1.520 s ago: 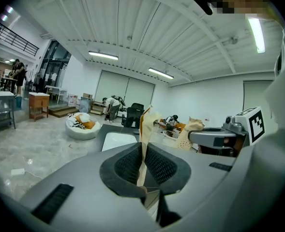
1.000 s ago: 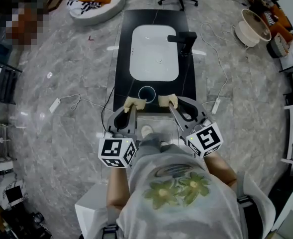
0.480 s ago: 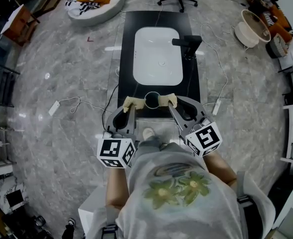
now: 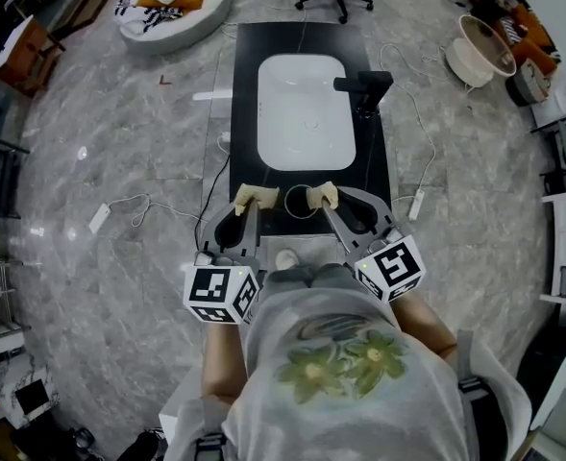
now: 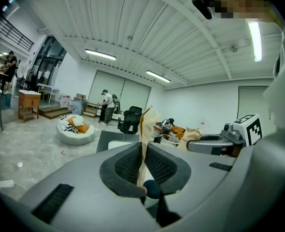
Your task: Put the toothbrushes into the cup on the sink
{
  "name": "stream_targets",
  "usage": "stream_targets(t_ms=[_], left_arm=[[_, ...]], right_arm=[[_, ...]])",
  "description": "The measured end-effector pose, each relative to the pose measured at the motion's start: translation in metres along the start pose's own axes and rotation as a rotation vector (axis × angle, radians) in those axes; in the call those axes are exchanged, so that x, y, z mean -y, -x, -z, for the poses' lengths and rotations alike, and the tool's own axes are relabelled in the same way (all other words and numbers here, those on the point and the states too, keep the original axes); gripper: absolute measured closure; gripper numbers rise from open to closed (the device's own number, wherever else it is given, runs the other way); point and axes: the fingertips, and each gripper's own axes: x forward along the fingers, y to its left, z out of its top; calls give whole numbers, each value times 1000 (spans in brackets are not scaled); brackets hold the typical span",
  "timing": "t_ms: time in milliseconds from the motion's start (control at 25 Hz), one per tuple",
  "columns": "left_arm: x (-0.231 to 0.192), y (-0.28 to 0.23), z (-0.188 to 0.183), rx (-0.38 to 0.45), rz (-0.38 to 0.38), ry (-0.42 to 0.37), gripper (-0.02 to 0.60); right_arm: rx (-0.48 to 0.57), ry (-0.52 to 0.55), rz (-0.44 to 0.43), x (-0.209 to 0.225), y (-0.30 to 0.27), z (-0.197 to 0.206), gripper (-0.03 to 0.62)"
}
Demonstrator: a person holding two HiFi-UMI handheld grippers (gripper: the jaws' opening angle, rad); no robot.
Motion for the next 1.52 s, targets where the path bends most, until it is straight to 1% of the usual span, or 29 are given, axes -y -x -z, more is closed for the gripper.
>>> stream_targets(t_ms=[280,600,1240,1520], left_arm=[[-7,-12,6,-10,32,10,547],[-14,-15,2,-20,50,12,546],[-12,-21,11,-42,51,11,546],[-13,-27,14,-47,48,11,548]], right_arm=[[-13,-7,23,4,-11,7,505],[-44,-35,31,6,-18,14,505],[-75,-67,29,15,-26,39,505],[-86,-81,15,20,-30,49,505]])
